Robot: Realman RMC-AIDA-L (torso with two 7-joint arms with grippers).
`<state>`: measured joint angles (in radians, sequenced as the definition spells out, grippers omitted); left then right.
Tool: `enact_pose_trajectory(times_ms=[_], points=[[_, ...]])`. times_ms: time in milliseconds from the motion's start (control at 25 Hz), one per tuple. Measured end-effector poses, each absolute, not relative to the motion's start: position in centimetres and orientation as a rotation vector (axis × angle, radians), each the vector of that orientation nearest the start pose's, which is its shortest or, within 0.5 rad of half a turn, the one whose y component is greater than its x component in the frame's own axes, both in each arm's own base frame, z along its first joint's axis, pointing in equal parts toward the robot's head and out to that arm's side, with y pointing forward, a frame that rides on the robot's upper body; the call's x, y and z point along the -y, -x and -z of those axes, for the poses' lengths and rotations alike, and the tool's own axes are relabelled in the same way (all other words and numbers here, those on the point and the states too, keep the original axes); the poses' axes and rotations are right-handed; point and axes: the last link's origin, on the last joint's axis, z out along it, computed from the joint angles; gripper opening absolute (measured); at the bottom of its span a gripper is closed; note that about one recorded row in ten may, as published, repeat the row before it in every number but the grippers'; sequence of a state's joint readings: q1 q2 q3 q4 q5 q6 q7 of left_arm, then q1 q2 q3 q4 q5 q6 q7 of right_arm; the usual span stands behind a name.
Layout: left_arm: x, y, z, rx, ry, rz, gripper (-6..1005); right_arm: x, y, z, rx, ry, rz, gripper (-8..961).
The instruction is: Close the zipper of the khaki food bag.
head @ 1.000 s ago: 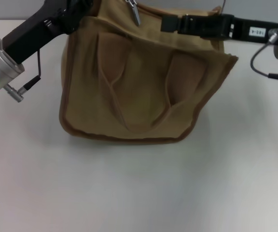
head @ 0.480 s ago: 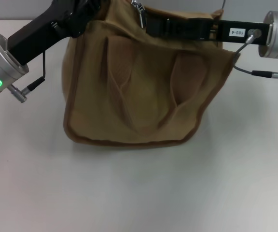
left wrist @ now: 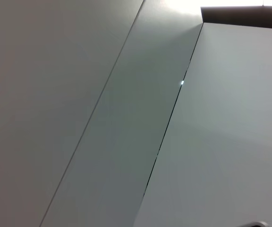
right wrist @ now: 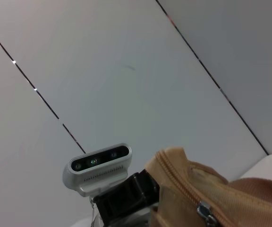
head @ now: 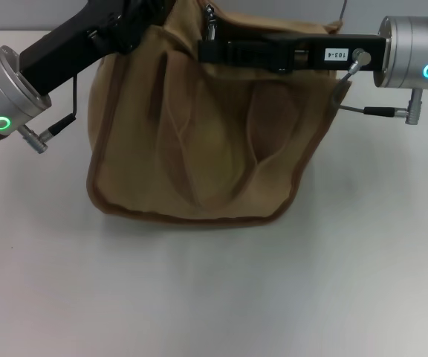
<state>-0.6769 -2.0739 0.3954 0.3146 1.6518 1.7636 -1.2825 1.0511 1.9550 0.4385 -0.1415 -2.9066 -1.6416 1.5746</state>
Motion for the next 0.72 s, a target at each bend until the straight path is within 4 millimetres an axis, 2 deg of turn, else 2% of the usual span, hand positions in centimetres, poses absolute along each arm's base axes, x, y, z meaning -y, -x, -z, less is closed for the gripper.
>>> enact_pose_trajectory(times_ms=[520,720], points=[[-35.14,19.93,-2.0,0.6,2.323,1.585,29,-39.4,-12.95,1.6,-0.915,2.89,-1.155,393],[-35.2,19.96,-1.98,0.604,2.321,1.581,30,-39.1,-13.06,1.88,-0.862,2.907,-1.147,306]])
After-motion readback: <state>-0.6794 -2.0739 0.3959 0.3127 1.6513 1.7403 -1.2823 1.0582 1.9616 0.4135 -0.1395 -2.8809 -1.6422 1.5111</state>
